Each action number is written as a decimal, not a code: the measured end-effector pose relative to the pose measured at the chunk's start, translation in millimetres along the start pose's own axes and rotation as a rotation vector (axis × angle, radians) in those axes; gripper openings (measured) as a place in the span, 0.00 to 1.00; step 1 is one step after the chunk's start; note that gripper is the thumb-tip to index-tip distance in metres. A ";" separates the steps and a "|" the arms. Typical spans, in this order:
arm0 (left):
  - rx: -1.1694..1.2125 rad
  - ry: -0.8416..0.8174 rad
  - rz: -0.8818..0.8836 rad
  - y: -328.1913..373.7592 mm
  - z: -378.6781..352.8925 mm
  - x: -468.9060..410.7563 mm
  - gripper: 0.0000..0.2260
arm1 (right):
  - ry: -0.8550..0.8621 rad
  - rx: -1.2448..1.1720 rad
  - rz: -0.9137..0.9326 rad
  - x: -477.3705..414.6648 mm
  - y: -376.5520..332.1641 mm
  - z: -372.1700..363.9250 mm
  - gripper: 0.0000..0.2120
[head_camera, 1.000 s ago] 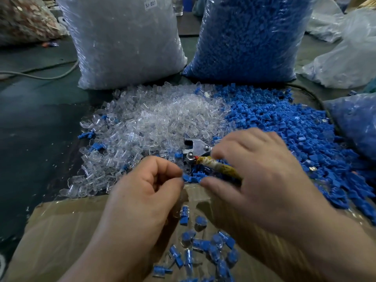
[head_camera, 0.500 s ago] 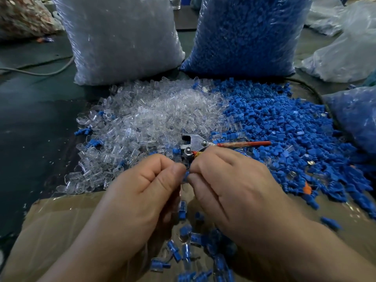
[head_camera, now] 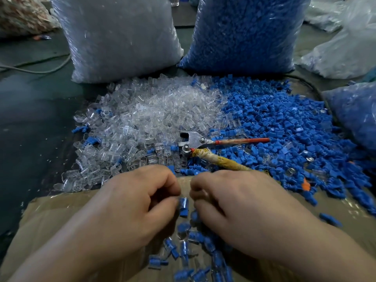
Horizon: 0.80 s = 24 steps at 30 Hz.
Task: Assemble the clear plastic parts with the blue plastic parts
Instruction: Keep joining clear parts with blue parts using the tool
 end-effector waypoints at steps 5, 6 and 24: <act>0.021 -0.080 -0.010 7.4 -9.1 -0.6 0.08 | -0.082 0.051 0.052 1.3 -7.2 -9.7 0.08; 0.034 -0.069 0.009 5.7 -8.6 -0.4 0.09 | -0.090 0.047 0.046 1.1 -4.7 -9.7 0.09; -0.252 0.128 0.304 -19.6 0.0 -9.8 0.16 | 0.111 0.251 -0.096 -26.8 6.4 -7.0 0.15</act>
Point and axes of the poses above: each hand's wrist, its own x-axis away from the middle knuckle, its own z-axis out of the back of the hand, y = z × x, the point moved 8 cm from there along -x, towards the middle knuckle, and after that the axes turned 10 degrees about -y, right-handed, at the moved point
